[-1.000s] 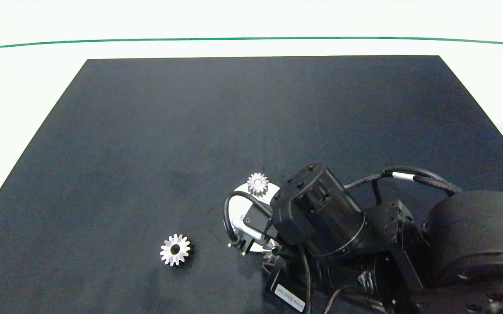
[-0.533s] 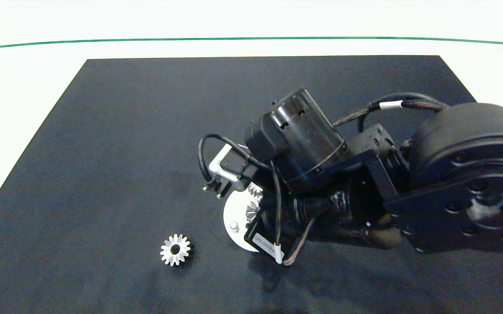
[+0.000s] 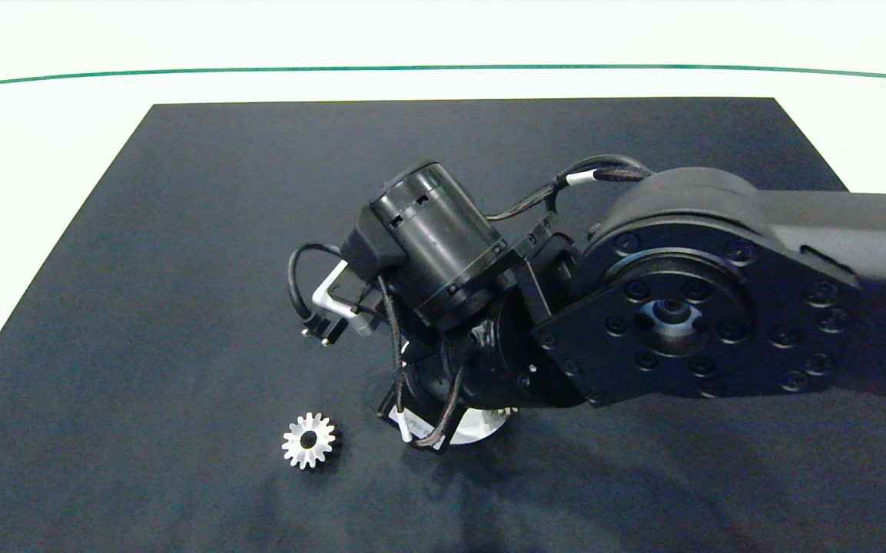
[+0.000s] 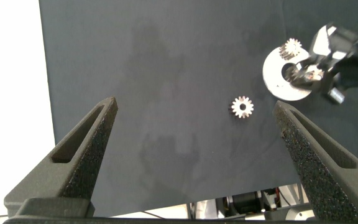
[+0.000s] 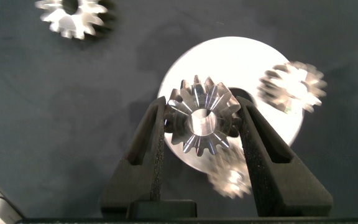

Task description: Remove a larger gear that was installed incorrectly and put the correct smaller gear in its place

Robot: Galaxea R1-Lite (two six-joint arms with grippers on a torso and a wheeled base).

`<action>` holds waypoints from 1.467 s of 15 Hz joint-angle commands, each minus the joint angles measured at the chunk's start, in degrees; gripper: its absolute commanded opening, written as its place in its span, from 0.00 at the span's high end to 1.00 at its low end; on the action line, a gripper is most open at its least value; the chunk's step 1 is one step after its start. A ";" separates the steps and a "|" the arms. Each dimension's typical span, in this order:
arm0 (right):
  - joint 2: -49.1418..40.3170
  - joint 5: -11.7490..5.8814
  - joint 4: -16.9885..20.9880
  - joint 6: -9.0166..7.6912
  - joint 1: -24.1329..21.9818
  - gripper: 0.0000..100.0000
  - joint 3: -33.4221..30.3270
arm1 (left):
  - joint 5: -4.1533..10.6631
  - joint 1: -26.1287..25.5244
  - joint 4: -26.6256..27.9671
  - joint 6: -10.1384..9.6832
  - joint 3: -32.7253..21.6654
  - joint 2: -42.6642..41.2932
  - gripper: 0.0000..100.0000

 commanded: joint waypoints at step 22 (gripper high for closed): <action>5.39 -0.11 2.36 2.65 0.19 0.60 -3.50 | 0.11 -0.06 0.41 0.24 0.01 -0.41 0.00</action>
